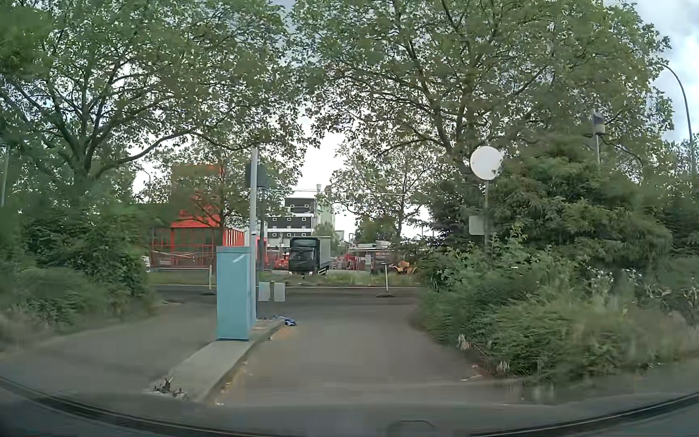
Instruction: Follow the waypoints while adhering to traffic rules and regulations
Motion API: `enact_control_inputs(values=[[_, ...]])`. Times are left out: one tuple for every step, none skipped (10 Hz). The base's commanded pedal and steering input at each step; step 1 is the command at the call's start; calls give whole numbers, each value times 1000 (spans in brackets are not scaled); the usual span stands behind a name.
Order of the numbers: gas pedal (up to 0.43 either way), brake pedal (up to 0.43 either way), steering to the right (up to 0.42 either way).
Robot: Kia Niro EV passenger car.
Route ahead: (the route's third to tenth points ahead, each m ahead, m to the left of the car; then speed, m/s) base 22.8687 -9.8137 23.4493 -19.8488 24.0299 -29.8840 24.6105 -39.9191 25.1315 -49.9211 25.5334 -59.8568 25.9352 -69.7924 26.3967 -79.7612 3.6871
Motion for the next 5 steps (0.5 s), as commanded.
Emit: enact_control_inputs(values=[[0, 37, 8], [0, 37, 7], [0, 37, 4], [0, 43, -5], [0, 61, -18]])
